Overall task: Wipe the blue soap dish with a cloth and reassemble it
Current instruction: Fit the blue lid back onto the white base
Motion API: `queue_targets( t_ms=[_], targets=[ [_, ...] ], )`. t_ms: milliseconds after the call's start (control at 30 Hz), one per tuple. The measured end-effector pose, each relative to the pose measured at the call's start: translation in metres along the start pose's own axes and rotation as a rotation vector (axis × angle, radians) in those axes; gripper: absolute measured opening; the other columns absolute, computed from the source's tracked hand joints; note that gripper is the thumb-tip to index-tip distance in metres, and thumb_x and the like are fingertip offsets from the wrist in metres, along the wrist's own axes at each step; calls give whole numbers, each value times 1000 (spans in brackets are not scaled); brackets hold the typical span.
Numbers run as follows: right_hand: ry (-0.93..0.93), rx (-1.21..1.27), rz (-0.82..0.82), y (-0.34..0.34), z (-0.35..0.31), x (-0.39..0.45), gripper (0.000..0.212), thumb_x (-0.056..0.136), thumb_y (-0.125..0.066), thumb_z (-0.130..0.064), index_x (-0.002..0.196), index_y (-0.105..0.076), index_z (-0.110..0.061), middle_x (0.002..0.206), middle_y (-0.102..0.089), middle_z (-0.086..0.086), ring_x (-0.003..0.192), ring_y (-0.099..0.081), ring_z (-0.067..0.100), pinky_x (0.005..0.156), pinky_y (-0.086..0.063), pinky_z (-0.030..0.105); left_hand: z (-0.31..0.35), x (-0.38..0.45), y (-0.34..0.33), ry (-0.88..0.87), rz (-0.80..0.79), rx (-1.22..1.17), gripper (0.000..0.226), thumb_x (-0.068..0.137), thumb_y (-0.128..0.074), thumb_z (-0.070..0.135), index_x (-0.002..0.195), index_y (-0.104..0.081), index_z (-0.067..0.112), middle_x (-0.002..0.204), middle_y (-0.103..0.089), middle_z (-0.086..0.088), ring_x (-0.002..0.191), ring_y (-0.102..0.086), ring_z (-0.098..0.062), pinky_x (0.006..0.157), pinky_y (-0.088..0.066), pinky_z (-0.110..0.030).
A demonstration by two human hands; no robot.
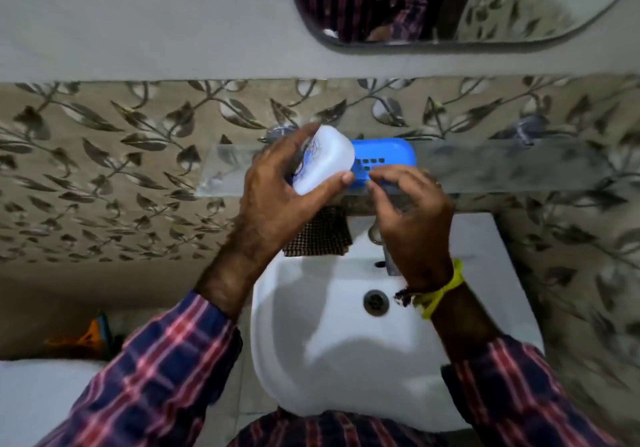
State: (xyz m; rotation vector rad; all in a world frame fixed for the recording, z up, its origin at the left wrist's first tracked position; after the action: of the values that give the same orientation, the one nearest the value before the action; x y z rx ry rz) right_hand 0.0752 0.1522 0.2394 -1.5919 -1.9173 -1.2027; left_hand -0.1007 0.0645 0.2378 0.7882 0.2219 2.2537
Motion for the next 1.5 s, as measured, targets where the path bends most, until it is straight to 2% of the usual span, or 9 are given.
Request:
queue_targets(
  t_ms=[167,300,433,567,867,967,1300,1433,1500],
  targets=[
    [-20,-27,-157,10,28,38,24,79,-78,-7,102,-73,0,106,-70,15,102,-66,30,93,-51,46,19,25,-42,-115,-120,102,75,75,-79,56,135,-62,14,131,-66,0,120,-61,-12,100,-52,-34],
    [-116,-55,-500,-7,56,52,60,74,-85,-31,125,-64,-7,126,-61,12,121,-54,26,107,-42,39,28,30,-58,-179,-176,193,77,75,-79,56,139,-59,17,135,-64,1,121,-59,-16,100,-50,-44],
    [-167,-56,-736,-21,73,47,74,69,-88,-34,133,-59,-11,130,-60,11,123,-53,26,108,-43,43,35,34,-53,-180,-161,210,78,75,-75,58,139,-58,18,131,-66,3,117,-60,-8,97,-46,-16],
    [-159,66,-622,-14,72,48,60,68,-90,-22,120,-66,-7,121,-63,11,116,-58,24,103,-47,40,32,37,-41,-64,-113,65,61,84,-77,42,138,-60,20,134,-62,11,120,-58,5,97,-47,-14],
    [-408,890,-262,16,48,28,50,73,-82,-25,113,-56,-12,110,-63,5,99,-69,13,83,-55,22,59,21,-53,103,-196,-182,46,100,-50,39,139,-58,15,135,-65,3,127,-58,-9,106,-46,-27],
    [-414,914,-188,17,39,22,42,77,-80,-27,113,-63,-13,109,-71,-3,102,-69,13,84,-54,21,61,-1,-67,233,-253,-312,49,101,-44,50,139,-57,22,137,-64,0,128,-58,-18,110,-44,-48],
    [-485,896,38,22,36,4,40,90,-64,-35,123,-64,-12,114,-73,-8,108,-68,9,85,-53,15,71,-33,-81,328,-263,-326,33,100,-36,50,119,-61,40,108,-70,25,104,-66,2,95,-55,-26],
    [-520,875,94,21,37,-2,45,90,-61,-37,127,-63,-11,112,-73,-16,106,-68,3,82,-52,13,70,-37,-87,332,-285,-325,44,103,-35,49,133,-58,27,125,-68,5,116,-64,-12,102,-51,-44],
    [-532,846,126,22,36,-5,43,92,-59,-36,128,-63,-12,111,-73,-19,105,-67,-1,82,-51,12,64,-41,-94,343,-311,-335,48,101,-34,54,140,-53,31,134,-63,8,122,-60,-7,103,-51,-38]
  ],
)
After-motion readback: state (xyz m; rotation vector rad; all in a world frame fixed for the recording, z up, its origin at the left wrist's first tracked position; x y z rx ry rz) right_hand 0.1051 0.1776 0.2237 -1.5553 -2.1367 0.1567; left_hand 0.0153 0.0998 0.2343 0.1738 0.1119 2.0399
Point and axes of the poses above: each hand's wrist, its own x-axis towards the middle knuckle, its own y-axis out of the back of the hand, z = x × y, the point moved 9 cm from there along x, towards the middle knuckle
